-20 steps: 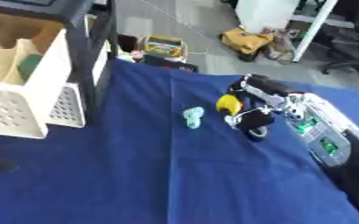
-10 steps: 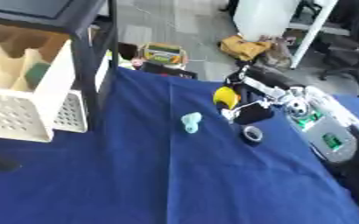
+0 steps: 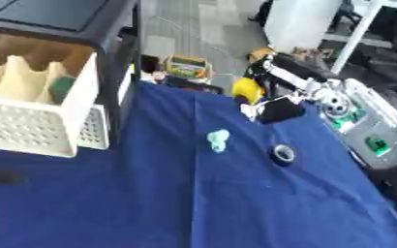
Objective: Pick up objects from table and place into drawer.
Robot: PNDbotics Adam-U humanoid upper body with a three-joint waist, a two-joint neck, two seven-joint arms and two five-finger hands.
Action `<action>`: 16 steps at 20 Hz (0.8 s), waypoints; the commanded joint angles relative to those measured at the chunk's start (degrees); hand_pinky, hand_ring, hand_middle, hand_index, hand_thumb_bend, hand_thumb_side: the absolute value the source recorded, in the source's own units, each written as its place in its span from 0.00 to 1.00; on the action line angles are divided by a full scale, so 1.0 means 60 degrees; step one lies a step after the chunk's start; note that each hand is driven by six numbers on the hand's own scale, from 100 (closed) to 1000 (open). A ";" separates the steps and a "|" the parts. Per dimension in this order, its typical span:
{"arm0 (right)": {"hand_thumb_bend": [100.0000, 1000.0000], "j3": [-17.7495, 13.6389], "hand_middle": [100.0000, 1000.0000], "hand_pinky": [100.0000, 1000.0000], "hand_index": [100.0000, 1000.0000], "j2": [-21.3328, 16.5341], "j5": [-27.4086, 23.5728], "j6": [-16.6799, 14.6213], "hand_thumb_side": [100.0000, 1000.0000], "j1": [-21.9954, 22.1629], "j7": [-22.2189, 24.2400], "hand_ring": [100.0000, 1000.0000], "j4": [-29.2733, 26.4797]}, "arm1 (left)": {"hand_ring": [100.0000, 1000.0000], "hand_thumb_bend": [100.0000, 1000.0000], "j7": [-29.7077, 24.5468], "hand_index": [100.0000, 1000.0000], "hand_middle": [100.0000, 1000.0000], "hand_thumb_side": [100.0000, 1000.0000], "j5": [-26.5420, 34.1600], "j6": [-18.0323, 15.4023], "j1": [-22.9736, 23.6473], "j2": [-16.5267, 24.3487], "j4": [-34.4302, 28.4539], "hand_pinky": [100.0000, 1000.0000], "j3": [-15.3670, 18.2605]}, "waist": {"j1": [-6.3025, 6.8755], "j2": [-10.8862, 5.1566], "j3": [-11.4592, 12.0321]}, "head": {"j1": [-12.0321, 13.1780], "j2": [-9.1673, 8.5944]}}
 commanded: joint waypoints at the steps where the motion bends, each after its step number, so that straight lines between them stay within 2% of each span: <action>1: 0.00 -0.0103 0.18 0.33 0.48 -0.0238 -0.0194 0.0105 0.25 -0.0337 0.0041 0.51 -0.0349 | 0.00 0.00 -0.0014 0.74 0.00 1.00 0.0076 0.0088 -0.0026 -0.0036 -0.0136 0.00 0.0095 | 0.0027 -0.0327 0.0036 | 0.0012 0.0043; 16: 0.00 0.0171 0.16 0.32 0.46 0.0402 -0.0389 0.0384 0.28 -0.1504 0.0309 0.50 -0.0728 | 0.00 0.00 -0.0100 0.74 0.00 1.00 0.0232 0.0405 0.0020 -0.0194 -0.0136 0.00 0.0119 | -0.0214 -0.0648 0.0416 | -0.0139 0.0147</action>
